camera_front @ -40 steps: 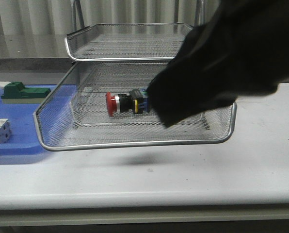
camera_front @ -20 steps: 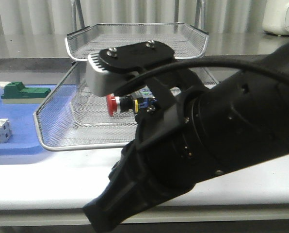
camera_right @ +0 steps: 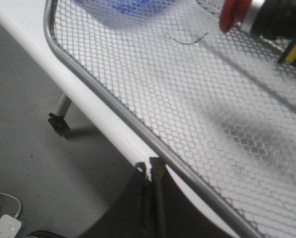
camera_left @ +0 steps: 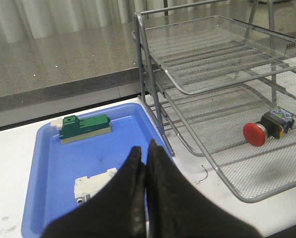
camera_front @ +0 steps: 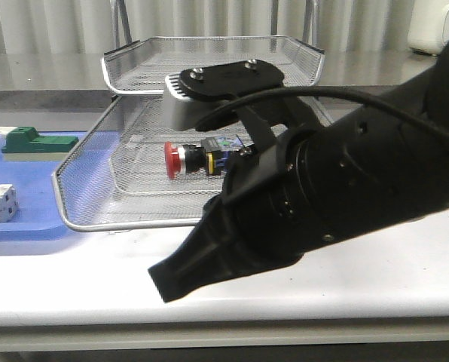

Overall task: Place button on rack with both arms
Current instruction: 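Push the middle tray back into the rack with the right gripper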

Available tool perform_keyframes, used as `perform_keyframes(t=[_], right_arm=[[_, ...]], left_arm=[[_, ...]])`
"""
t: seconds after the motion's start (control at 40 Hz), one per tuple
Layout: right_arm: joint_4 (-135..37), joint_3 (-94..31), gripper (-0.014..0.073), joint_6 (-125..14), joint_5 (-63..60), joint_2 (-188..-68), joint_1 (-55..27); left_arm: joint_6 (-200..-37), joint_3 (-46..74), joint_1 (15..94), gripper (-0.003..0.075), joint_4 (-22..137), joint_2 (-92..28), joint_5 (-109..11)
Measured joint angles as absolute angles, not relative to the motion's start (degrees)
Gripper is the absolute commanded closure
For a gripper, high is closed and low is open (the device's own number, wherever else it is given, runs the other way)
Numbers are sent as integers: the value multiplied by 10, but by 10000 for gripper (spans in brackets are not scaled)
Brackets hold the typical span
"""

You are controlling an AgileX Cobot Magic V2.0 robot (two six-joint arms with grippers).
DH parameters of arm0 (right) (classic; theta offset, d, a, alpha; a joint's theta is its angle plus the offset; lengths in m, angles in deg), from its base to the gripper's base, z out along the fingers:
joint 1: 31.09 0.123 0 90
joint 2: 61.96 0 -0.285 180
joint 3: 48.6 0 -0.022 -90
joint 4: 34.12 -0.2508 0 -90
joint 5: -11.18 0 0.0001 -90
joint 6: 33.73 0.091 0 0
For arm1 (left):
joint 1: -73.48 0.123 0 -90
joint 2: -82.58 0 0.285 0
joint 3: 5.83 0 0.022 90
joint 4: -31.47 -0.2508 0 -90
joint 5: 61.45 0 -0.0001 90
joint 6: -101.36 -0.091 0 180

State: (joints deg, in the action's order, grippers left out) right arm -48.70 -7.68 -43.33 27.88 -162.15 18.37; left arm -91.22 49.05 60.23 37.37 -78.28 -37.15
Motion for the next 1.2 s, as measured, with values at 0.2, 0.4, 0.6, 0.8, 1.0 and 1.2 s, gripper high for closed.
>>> perform_keyframes(t=[0.2,0.4,0.6,0.8,1.0,1.2], right_arm=[[-487,-96,653,-433,271,-1623,163],[-486,-118,653,-433,269,-1649,150],[-485,-147,653,-433,265,-1683,143],[-478,-179,653,-433,258,-1694,143],[-463,-221,653,-434,229,-1716,138],[-459,-264,653,-434,206,-1731,113]], left_arm=[[-912,491,602,739,374,-783,-372],[-912,491,602,739,374,-783,-372],[-912,491,602,739,374,-783,-372],[-912,491,602,739,374,-783,-372],[-912,491,602,739,374,-783,-372],[-912,491,602,739,374,-783,-372]])
